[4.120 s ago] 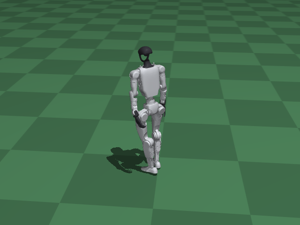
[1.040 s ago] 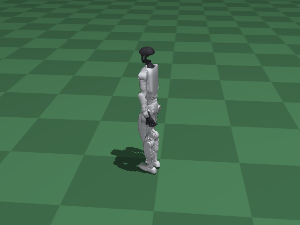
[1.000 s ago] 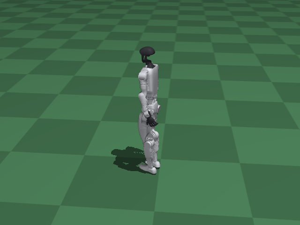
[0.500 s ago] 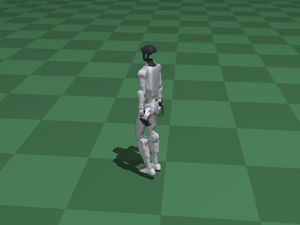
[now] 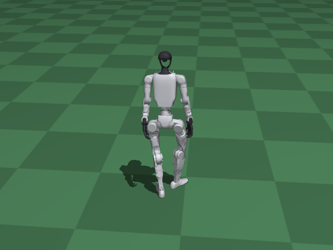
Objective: In place motions
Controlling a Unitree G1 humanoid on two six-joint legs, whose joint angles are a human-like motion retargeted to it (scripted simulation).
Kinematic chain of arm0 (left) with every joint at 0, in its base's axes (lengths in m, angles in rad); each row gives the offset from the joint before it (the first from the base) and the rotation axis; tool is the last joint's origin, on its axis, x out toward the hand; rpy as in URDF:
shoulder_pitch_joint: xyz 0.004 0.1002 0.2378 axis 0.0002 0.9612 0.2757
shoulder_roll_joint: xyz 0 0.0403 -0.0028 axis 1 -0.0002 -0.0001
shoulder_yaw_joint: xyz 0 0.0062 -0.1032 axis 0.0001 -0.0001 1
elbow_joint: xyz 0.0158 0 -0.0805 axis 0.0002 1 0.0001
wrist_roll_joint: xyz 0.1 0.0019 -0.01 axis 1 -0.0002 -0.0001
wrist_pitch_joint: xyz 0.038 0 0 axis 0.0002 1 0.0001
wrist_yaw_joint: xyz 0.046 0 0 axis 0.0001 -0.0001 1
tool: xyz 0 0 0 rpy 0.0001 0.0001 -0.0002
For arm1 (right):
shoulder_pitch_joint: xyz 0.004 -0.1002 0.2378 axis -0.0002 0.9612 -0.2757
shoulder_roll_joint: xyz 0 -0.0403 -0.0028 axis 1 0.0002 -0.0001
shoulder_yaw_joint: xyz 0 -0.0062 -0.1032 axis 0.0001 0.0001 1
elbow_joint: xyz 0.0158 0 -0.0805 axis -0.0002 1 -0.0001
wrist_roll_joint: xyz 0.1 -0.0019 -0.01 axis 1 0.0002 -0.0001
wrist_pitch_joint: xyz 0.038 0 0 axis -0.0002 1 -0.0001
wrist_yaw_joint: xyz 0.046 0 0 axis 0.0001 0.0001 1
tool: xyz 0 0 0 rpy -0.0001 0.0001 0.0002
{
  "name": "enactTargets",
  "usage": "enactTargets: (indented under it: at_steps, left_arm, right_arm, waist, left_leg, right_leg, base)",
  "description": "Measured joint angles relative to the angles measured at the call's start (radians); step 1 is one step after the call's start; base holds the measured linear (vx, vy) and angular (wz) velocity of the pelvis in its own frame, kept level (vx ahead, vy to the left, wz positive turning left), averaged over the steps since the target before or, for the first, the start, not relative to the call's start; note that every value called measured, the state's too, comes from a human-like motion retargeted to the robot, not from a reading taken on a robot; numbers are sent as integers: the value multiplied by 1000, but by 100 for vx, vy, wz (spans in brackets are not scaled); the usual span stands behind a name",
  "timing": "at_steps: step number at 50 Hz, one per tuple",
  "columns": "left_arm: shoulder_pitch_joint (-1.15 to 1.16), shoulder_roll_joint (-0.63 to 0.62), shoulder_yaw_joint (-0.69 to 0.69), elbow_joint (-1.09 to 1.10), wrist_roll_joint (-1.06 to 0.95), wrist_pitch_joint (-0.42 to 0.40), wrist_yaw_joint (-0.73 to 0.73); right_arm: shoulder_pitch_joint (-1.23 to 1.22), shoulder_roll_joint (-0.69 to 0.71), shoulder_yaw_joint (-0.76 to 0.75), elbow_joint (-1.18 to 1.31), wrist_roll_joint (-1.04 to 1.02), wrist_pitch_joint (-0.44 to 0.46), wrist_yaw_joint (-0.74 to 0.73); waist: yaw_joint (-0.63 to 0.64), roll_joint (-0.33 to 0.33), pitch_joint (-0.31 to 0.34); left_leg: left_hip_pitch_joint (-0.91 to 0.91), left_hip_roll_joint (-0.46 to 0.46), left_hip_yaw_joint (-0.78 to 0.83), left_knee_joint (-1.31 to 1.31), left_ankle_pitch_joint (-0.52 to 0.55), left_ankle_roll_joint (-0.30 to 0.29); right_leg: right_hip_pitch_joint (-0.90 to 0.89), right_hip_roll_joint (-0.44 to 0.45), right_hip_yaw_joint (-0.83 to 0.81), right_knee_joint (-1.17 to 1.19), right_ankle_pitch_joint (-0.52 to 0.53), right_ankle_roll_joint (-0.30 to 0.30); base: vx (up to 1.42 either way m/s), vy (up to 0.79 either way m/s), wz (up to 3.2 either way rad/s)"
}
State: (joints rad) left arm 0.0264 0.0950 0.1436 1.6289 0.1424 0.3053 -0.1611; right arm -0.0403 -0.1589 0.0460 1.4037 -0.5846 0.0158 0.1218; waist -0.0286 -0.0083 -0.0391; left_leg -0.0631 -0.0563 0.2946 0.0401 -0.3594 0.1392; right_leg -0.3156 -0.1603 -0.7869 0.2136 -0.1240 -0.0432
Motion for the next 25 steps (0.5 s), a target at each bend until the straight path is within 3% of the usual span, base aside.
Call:
enactTargets:
  at_steps: [4, 10, 13, 15, 18, 21, 25]
  left_arm:
    - [25, -12, 13, -5, -1, 20, -31]
    - [42, -50, 9, -37, 10, 14, -23]
    - [42, -60, 3, -64, 22, 13, -27]
    - [45, -62, -6, -82, 27, 13, -36]
    - [40, -70, -23, -101, 25, 13, -44]
    - [32, -71, -34, -117, 4, 0, -49]
    - [23, -58, -22, -139, 18, -5, -48]
  right_arm:
    - [-13, -15, -24, 31, -1, 18, -18]
    - [-28, -44, -98, 90, 119, 55, -51]
    - [-18, -56, -147, 118, 191, 71, -71]
    - [-2, -58, -186, 138, 226, 80, -85]
    - [18, -58, -241, 175, 274, 94, -100]
    - [30, -50, -252, 202, 303, 106, -95]
    - [46, -26, -229, 225, 289, 112, -102]
  waist:
    - [-2, 11, -19]
    - [-15, 64, -54]
    - [-37, 77, -81]
    - [-67, 89, -99]
    - [-84, 101, -129]
    - [-119, 70, -137]
    - [-84, -33, -131]
  left_leg:
    - [32, 5, 168, -2, -66, -11]
    - [72, 16, 391, 2, -149, -50]
    - [98, 6, 502, 9, -181, -81]
    - [119, 6, 544, 21, -190, -91]
    - [136, 13, 575, 55, -162, -84]
    - [159, 7, 603, 138, -79, -36]
    - [143, 87, 587, 481, 78, 123]
  right_leg:
    - [-30, -11, -55, 58, -35, 18]
    - [50, 12, -304, 16, -72, 28]
    - [85, 25, -297, -18, -58, 44]
    - [76, 50, -280, -45, -25, -11]
    - [38, 42, -122, -30, -17, -28]
    - [54, 39, -49, -59, -35, -29]
    - [86, -16, 127, -46, -67, -4]
  base:
    - [24, -6, -338]
    - [37, -5, -290]
    - [47, -4, -187]
    - [49, -2, -114]
    - [54, -5, -103]
    - [48, -10, -86]
    - [59, -21, -218]
